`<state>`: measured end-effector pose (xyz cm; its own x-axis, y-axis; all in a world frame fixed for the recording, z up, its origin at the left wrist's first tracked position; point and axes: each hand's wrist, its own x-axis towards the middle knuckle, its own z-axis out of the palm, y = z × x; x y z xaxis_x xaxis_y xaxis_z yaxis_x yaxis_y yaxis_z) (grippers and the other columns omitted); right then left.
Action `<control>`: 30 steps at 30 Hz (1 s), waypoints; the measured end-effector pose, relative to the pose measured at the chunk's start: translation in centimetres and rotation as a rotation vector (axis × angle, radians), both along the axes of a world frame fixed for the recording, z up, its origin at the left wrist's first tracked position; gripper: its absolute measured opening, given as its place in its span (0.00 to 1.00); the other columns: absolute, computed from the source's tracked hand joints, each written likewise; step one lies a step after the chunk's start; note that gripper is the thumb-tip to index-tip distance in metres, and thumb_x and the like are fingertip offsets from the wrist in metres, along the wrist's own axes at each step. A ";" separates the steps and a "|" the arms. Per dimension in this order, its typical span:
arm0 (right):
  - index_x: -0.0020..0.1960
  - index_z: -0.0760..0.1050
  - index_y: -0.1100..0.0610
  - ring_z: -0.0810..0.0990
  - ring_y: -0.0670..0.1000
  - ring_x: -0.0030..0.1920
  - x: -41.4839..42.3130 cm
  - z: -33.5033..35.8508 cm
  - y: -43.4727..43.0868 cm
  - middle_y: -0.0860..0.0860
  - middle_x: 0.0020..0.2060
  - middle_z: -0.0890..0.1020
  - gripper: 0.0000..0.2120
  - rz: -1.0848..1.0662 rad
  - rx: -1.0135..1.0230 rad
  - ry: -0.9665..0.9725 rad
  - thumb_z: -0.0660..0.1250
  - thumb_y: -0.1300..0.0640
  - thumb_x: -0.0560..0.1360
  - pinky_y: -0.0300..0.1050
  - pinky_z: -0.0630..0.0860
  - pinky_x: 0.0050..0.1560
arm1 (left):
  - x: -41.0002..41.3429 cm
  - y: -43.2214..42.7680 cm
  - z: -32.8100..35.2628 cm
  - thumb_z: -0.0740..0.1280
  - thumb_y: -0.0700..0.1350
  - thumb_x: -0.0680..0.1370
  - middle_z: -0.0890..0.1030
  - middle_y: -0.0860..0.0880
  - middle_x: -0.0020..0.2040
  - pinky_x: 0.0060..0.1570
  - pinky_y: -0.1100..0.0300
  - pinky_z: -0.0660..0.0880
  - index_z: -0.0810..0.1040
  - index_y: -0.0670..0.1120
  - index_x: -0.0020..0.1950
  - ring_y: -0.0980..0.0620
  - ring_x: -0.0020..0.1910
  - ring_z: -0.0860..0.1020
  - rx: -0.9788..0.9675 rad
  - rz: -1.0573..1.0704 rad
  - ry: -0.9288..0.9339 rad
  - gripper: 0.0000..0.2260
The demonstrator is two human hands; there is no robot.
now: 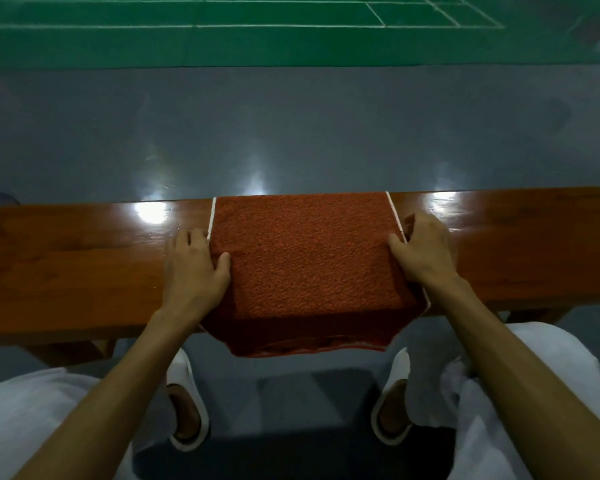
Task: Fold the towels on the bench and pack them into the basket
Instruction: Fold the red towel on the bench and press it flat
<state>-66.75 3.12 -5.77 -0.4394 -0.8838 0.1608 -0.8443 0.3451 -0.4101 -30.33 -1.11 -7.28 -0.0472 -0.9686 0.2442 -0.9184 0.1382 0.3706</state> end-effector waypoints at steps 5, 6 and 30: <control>0.48 0.78 0.54 0.81 0.61 0.52 0.2 0.1 0.2 0.56 0.48 0.82 0.10 -0.028 0.097 0.028 0.69 0.48 0.76 0.52 0.77 0.50 | 0.2 0.0 0.2 0.72 0.48 0.78 0.73 0.43 0.50 0.50 0.52 0.68 0.76 0.42 0.52 0.43 0.52 0.73 0.066 0.039 0.092 0.12; 0.48 0.78 0.54 0.81 0.61 0.52 0.5 0.0 0.1 0.56 0.48 0.82 0.08 0.005 0.103 0.038 0.68 0.49 0.77 0.53 0.77 0.51 | 0.1 -0.1 0.3 0.71 0.47 0.79 0.72 0.45 0.50 0.49 0.54 0.67 0.76 0.44 0.50 0.45 0.51 0.72 0.075 0.023 0.115 0.09; 0.57 0.83 0.60 0.85 0.39 0.41 -1.7 1.9 1.8 0.53 0.47 0.86 0.18 0.234 -0.073 -0.694 0.75 0.73 0.70 0.33 0.81 0.44 | 3.2 -1.3 2.7 0.75 0.34 0.75 0.87 0.50 0.52 0.49 0.63 0.82 0.84 0.53 0.58 0.55 0.52 0.85 0.488 -0.163 0.658 0.17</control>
<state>-68.40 4.90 -3.89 -0.2625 -0.9646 -0.0239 -0.4304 0.1392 -0.8919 -27.09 -2.41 -4.53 -0.1900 -0.9662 -0.1741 -0.4761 -0.0644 0.8770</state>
